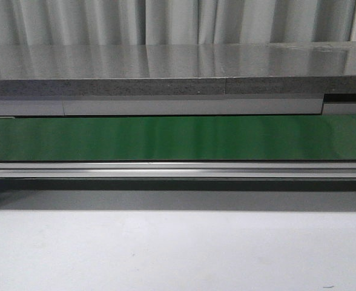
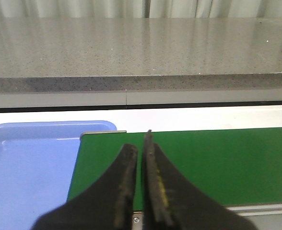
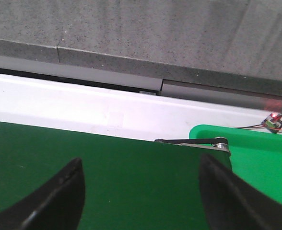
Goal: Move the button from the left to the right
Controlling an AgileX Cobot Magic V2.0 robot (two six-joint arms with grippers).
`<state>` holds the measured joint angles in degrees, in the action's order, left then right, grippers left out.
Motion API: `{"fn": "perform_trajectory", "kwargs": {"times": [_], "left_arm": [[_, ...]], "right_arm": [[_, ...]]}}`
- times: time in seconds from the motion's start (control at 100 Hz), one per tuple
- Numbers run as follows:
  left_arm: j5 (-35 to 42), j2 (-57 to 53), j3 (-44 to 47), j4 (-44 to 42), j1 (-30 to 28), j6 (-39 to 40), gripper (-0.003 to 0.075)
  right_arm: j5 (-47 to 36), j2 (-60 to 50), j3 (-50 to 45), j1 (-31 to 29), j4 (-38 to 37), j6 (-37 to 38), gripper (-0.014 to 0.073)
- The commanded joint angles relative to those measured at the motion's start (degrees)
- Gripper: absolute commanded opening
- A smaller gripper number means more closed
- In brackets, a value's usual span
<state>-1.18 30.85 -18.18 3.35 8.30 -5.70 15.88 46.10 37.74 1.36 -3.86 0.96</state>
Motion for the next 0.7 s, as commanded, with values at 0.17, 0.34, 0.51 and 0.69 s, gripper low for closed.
{"fn": "perform_trajectory", "kwargs": {"times": [0.17,0.34,0.51,0.69], "left_arm": [[4.97,-0.05,-1.65,0.42,0.48,0.09,0.0005],[4.97,-0.05,-1.65,0.42,0.48,0.09,0.0005],[4.97,-0.05,-1.65,0.42,0.48,0.09,0.0005],[4.97,-0.05,-1.65,0.42,0.48,0.09,0.0005]], "right_arm": [[-6.71,-15.55,-8.40,0.09,-0.27,0.03,0.0475],[-6.61,-22.10,-11.73,0.09,-0.27,0.03,0.0452],[-6.59,-23.97,-12.57,0.09,-0.27,0.03,0.0261],[-6.59,-23.89,-12.57,0.09,-0.27,0.03,0.0017]]}}
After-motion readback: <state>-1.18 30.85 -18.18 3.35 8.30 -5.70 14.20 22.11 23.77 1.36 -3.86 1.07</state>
